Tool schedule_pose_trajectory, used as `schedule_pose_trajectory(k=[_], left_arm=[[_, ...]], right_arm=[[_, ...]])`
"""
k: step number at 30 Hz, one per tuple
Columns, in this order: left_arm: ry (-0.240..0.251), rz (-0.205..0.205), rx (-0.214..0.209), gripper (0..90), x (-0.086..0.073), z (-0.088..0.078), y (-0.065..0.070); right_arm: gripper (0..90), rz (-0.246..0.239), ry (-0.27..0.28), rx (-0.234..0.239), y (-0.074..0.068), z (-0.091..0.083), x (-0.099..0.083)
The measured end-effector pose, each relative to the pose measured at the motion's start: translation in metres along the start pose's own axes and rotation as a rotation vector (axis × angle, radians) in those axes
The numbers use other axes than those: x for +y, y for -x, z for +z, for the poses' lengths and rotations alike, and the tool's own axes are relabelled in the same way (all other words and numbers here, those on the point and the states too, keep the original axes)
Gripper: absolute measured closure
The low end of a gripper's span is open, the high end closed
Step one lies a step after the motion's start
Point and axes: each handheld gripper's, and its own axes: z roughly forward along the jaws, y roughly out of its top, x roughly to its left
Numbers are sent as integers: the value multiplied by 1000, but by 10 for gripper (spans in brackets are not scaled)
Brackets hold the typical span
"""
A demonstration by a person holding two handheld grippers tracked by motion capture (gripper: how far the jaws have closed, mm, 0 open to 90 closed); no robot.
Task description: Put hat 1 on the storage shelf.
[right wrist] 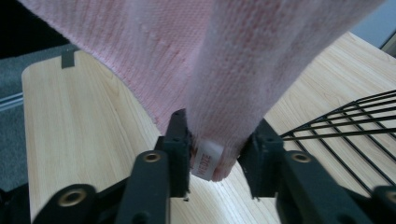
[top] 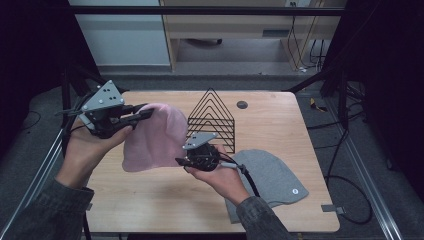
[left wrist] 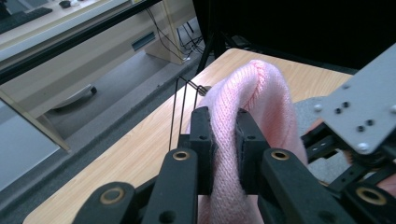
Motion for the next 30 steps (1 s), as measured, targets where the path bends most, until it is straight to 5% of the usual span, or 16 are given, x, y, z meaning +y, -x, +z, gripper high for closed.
schedule_pose_trajectory(k=[7,16,23,30], left_arm=[[24,-68,-26,801,7,16,-23],[58,-101,-46,798,47,37,-51],[68,-137,-46,796,68,59,-66],[83,-181,-63,791,72,83,-79]], right_arm=[[729,-30,-27,-5,18,-19,9],[734,-39,-16,-56,60,-48,45],[737,18,23,-84,93,-68,64],[730,76,55,-115,122,-70,62]])
